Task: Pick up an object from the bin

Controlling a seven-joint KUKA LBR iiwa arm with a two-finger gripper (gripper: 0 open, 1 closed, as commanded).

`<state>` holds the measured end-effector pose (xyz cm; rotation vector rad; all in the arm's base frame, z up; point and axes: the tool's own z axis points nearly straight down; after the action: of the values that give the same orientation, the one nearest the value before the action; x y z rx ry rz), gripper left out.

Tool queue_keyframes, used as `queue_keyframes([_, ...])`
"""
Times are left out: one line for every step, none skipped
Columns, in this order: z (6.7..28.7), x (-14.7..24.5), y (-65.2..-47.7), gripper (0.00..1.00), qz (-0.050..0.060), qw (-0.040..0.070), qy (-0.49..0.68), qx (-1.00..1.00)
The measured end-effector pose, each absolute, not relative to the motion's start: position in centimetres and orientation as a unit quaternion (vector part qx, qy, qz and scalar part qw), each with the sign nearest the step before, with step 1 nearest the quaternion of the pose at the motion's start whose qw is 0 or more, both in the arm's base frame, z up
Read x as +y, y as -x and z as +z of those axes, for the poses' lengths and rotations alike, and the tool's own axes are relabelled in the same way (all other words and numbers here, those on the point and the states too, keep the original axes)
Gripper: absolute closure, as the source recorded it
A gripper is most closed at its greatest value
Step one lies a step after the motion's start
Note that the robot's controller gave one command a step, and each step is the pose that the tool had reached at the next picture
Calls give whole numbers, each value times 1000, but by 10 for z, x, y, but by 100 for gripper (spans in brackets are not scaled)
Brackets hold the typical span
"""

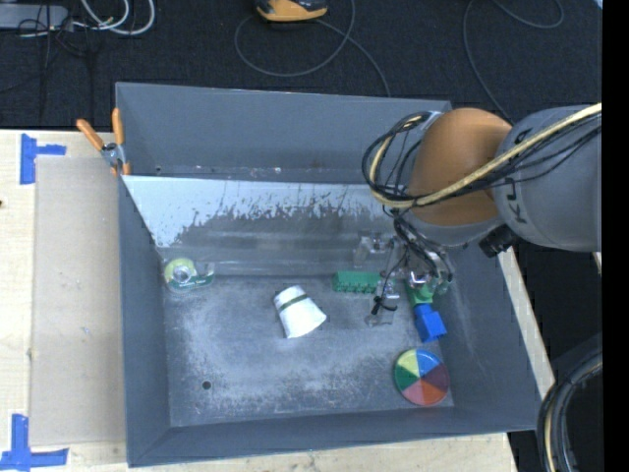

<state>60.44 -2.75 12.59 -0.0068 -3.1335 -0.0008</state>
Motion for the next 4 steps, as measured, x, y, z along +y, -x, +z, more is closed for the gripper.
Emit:
queue_keyframes([131, -28, -606, 0, 0, 1, 2, -1000])
queue_keyframes([88, -44, -617, 0, -1, 2, 51, -999])
queue_keyframes([69, -41, -618, 0, 0, 2, 46, -999])
queue_keyframes([70, -44, -615, 0, -1, 2, 129, -992])
